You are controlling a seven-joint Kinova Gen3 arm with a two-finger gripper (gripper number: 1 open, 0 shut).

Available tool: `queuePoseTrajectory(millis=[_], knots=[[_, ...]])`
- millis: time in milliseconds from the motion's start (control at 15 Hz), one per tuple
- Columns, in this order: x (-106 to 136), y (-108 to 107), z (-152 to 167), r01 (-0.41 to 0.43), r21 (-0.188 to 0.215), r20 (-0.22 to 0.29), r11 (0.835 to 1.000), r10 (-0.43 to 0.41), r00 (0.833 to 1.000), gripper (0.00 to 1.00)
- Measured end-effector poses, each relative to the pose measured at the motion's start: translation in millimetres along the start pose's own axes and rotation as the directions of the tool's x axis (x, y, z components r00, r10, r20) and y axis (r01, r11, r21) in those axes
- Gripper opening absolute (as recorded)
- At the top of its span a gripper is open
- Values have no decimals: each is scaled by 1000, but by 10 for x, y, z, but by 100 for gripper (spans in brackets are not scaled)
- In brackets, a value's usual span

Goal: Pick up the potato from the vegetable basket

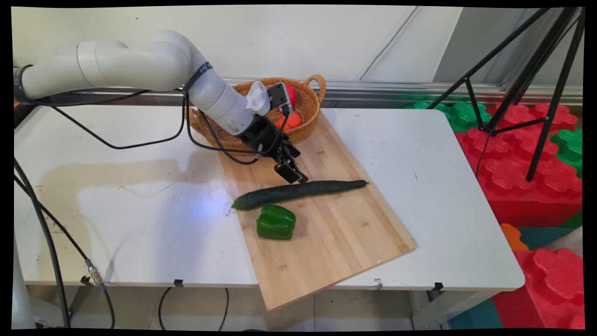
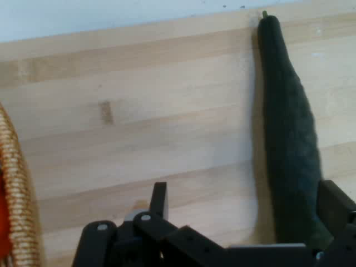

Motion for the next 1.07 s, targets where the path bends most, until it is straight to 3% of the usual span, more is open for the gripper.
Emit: queuePoseTrajectory(millis=[467, 1067], knots=[[8, 3, -318, -43, -15, -58, 999, 42, 997, 100], [-178, 94, -1193, -93, -50, -165, 994, 83, 983, 100]])
